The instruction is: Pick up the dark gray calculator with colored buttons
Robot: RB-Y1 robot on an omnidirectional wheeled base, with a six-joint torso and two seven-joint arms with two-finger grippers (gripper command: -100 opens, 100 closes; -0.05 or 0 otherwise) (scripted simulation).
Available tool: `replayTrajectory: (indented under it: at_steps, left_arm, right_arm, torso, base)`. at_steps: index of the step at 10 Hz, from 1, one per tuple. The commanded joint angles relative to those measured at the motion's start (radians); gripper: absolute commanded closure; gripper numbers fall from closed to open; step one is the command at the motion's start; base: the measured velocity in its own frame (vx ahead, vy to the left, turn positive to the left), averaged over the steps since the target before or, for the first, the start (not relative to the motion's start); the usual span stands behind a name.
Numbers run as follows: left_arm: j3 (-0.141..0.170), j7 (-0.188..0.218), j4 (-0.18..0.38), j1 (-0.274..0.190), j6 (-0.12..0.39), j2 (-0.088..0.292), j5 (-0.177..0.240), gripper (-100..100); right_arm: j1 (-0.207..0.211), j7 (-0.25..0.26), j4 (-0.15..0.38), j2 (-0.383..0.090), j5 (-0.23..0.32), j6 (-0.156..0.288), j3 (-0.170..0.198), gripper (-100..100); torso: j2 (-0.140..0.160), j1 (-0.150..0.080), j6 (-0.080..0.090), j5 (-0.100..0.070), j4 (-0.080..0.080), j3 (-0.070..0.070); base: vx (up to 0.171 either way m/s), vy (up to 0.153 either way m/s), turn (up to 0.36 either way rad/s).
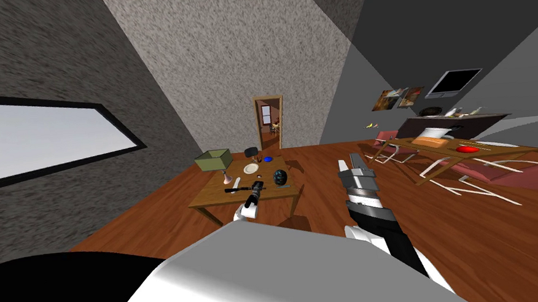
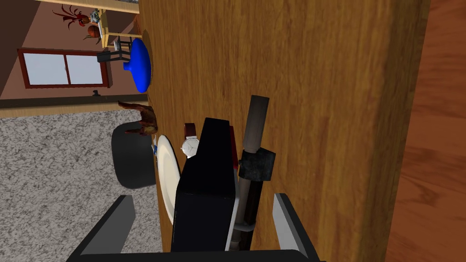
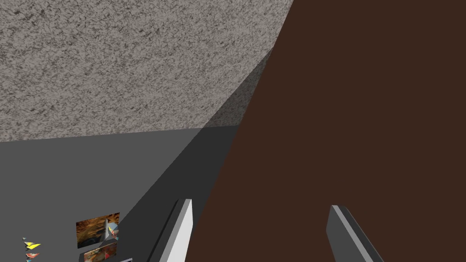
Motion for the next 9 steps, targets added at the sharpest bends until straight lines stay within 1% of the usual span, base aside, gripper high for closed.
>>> replayTrajectory:
  at_steps: [1,2,3,4,5,6,8,9]
  left_arm:
    - [0.002,0.004,0.038,-0.013,-0.004,0.004,0.0,-100]
    - [0.025,0.017,0.074,-0.059,-0.029,0.014,-0.005,-100]
    - [0.025,0.017,0.114,-0.07,-0.029,0.014,-0.005,-100]
    - [0.048,0.029,0.151,-0.113,-0.053,0.025,-0.01,-100]
    - [0.048,0.029,0.159,-0.126,-0.053,0.025,-0.01,-100]
    - [0.048,0.029,0.181,-0.126,-0.053,0.025,-0.01,-100]
    - [0.048,0.029,0.196,-0.126,-0.053,0.025,-0.01,-100]
    - [0.071,0.042,0.239,-0.176,-0.077,0.035,-0.016,-100]
  right_arm:
    - [0.0,0.0,0.0,0.0,0.0,0.0,0.0,0]
    - [0.0,0.0,0.0,0.0,0.0,0.0,0.0,0]
    - [0.0,0.0,0.0,0.0,0.0,0.0,0.0,0]
    - [0.0,0.0,0.0,0.0,0.0,0.0,0.0,0]
    - [0.0,0.0,0.0,0.0,0.0,0.0,0.0,0]
    - [0.0,0.0,0.0,0.0,0.0,0.0,0.0,0]
    - [0.0,0.0,0.0,0.0,0.0,0.0,0.0,0]
    - [0.0,0.0,0.0,0.0,0.0,0.0,0.0,0]
  torso:
    - [0.0,0.0,0.0,0.0,0.0,0.0]
    - [-0.001,0.0,0.0,0.0,0.0,0.0]
    - [0.0,0.0,0.0,0.0,0.0,0.0]
    - [0.0,0.0,0.0,0.0,0.0,0.0]
    - [0.001,-0.001,0.0,0.0,0.0,0.0]
    - [0.001,0.0,0.0,0.0,0.0,0.0]
    - [-0.002,0.001,0.0,0.0,0.0,-0.001]
    - [-0.002,0.001,0.0,0.0,-0.001,-0.001]
  base:
    - [-0.016,-0.001,0.006]
    - [-0.037,-0.004,-0.054]
    - [-0.039,-0.008,-0.038]
    - [-0.049,-0.02,-0.062]
    - [-0.05,-0.015,-0.028]
    - [-0.023,-0.003,0.006]
    - [0.0,0.0,0.0]
    - [-0.031,-0.004,-0.062]
